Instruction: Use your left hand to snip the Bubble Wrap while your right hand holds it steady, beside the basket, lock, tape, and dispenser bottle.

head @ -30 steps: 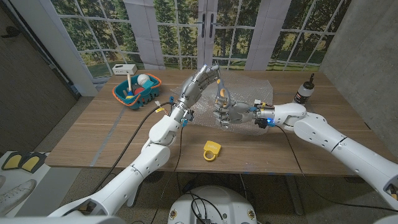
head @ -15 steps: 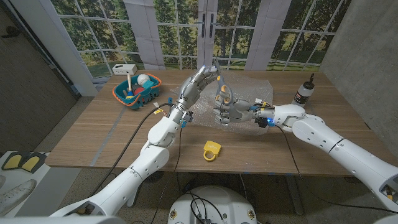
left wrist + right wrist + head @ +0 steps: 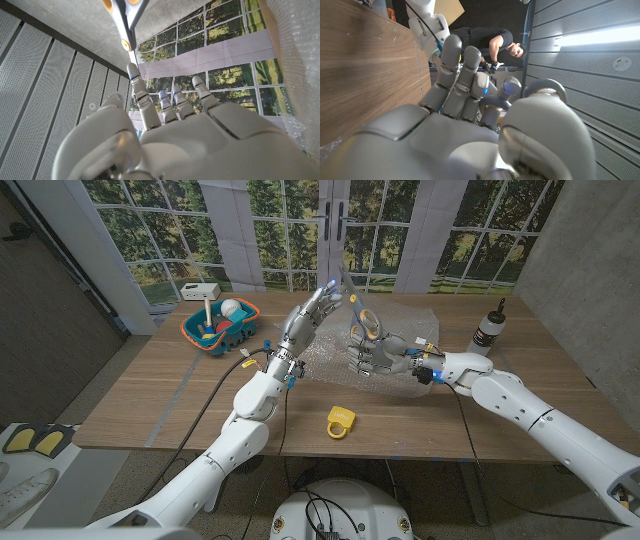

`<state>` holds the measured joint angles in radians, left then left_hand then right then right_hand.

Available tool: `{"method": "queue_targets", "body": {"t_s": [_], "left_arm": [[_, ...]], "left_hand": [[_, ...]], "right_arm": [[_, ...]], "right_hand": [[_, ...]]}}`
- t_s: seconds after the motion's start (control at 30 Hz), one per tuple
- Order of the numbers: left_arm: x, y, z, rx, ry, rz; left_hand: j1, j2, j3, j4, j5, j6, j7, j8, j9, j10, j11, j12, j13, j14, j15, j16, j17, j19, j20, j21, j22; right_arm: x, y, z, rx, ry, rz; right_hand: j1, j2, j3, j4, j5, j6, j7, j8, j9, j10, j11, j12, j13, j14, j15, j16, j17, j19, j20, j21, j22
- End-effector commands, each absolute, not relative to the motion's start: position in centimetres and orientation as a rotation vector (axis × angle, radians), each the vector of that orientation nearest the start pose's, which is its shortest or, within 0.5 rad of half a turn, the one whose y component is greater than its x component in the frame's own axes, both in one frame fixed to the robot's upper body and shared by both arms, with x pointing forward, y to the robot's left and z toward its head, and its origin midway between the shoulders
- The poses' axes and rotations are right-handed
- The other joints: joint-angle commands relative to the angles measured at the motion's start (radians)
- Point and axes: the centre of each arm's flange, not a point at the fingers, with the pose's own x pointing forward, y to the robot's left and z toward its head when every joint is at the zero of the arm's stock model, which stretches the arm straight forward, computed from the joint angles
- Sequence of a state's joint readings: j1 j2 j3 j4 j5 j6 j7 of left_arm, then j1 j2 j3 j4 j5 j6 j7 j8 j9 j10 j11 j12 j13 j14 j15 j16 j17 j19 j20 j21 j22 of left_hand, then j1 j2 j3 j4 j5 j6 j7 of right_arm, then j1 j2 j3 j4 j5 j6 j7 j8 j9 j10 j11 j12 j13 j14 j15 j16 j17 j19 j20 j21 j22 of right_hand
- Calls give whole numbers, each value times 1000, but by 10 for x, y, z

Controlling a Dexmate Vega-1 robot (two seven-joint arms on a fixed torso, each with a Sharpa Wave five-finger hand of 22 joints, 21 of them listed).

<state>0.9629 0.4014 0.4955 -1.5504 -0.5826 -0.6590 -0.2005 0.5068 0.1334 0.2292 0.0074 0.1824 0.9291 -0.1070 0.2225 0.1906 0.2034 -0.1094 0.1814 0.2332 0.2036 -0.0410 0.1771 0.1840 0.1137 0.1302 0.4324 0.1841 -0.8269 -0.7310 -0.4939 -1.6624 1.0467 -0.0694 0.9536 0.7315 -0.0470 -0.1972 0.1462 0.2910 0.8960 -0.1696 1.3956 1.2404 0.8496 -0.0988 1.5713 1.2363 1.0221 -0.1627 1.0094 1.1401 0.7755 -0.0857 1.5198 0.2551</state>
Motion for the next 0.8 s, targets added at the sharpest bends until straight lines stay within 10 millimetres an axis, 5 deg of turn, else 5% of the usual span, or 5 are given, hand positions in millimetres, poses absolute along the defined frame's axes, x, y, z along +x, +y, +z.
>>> {"method": "queue_targets", "body": {"t_s": [0.03, 0.13, 0.4, 0.67, 0.8], "left_arm": [[539, 148, -15, -100, -1020, -610], [539, 149, -15, -100, -1021, -608], [540, 154, -17, -99, -1015, -603], [543, 158, -19, -99, -1008, -603], [545, 160, -20, -100, -1004, -603]], "left_hand": [[-9, 0, 7, -1, 0, 9, 0, 5, -1, 1, -5, 6, 2, -3, -64, 1, 4, -10, 1, -2, 3], [-11, 0, 7, -1, 0, 9, 2, 4, -1, 2, -7, 8, 1, -3, -66, 2, 5, -10, 0, -2, 3], [-15, -1, 7, -1, -1, 13, 5, 3, -1, 10, -10, 14, -1, -1, -72, 6, 5, -10, 0, -4, 3], [-19, -2, 9, -2, -1, 19, 9, 2, -1, 26, -17, 23, -3, 5, -76, 11, 4, -7, 0, -6, 4], [-22, -3, 10, -3, 0, 24, 10, 2, -1, 37, -17, 28, -5, 9, -81, 13, 4, -6, -2, -8, 4]], "right_arm": [[534, -177, -15, 58, -379, 1348], [536, -179, -16, 93, -376, 1332], [538, -186, -13, 109, -397, 1293], [540, -187, -13, 123, -409, 1276], [542, -186, -12, 123, -414, 1283]], "right_hand": [[2, 7, -11, -1, 9, -32, 39, 178, 0, 43, -75, -34, -36, 9, -58, -10, -5, 3, -88, -2, 1], [8, 10, -24, -3, 16, -61, 41, 171, -3, 43, -62, -86, -98, -3, -58, -48, -39, 4, -92, -11, -13], [40, 29, -86, -7, 35, -26, 124, -163, -444, 50, -41, -148, -145, 44, -59, -143, -122, 4, -98, -24, -27], [63, 44, -113, -11, 39, -185, 118, -403, -642, 34, -70, -165, -142, 43, -60, -167, -103, -5, -99, -26, -25], [61, 56, -130, -6, 39, -211, 103, -591, -815, 23, -43, -360, -448, 8, -59, -289, -184, -13, -105, -56, -59]]}}
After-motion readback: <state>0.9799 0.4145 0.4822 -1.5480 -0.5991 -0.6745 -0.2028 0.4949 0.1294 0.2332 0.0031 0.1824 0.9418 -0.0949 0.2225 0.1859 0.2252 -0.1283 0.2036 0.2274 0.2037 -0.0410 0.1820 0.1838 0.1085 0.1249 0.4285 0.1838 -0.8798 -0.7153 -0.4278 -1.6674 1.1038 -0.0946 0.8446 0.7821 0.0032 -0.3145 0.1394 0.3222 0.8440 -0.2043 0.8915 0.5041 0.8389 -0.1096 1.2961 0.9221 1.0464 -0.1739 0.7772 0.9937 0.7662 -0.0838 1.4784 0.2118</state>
